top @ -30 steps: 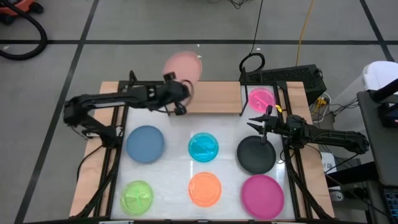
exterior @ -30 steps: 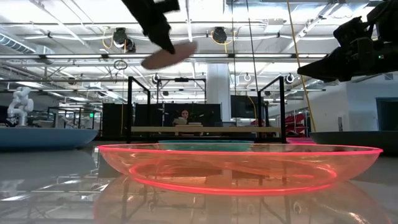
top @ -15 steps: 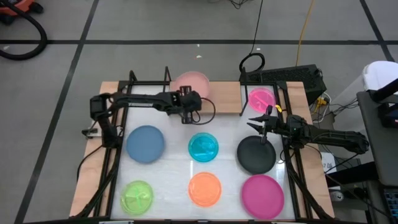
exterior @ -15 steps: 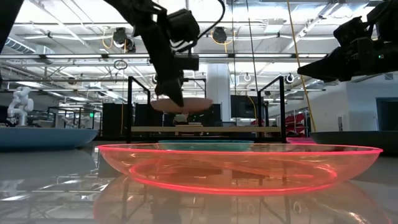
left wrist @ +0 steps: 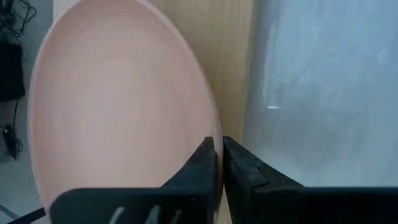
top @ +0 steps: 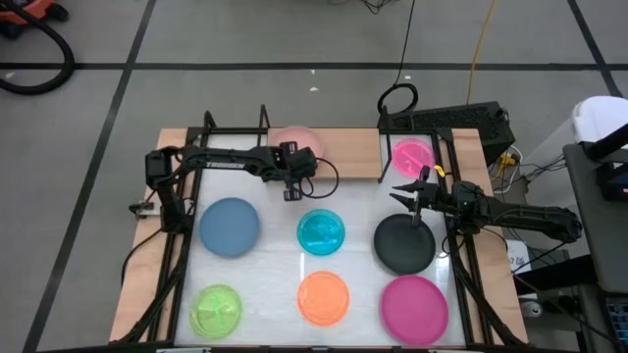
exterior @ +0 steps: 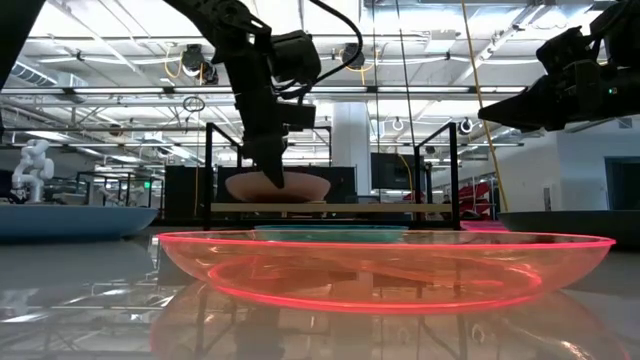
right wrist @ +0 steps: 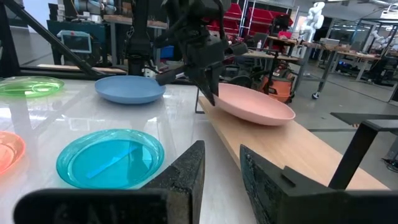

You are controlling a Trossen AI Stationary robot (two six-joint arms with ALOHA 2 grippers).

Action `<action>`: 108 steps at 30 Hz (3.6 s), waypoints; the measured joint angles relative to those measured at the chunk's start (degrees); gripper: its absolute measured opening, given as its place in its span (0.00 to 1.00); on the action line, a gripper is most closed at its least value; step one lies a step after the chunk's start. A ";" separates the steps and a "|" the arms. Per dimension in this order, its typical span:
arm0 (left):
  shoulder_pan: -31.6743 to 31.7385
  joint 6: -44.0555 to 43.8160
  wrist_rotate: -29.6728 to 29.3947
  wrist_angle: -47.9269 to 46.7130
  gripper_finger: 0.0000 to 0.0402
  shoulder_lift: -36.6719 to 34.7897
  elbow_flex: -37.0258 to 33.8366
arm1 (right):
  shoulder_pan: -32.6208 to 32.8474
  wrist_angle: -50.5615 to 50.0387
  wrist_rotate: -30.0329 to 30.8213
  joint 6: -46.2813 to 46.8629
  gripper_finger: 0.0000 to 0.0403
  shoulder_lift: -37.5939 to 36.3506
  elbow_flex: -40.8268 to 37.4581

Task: Place and stack plates onto a shelf
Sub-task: Put the light orange plate on the shelf, then stack the black plate on top of the light orange plate on the shelf

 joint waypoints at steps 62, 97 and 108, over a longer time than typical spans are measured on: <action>-16.31 -9.40 5.44 46.98 0.26 -49.03 -34.23 | 0.01 3.27 0.00 -1.55 0.21 -0.01 0.01; -16.26 -14.70 5.44 47.19 0.26 -49.03 -34.23 | 0.07 -31.35 -12.12 15.72 0.21 33.53 27.69; -16.25 -13.33 5.44 46.95 0.26 -49.00 -34.23 | 0.05 -29.96 -15.24 9.02 0.32 51.92 27.83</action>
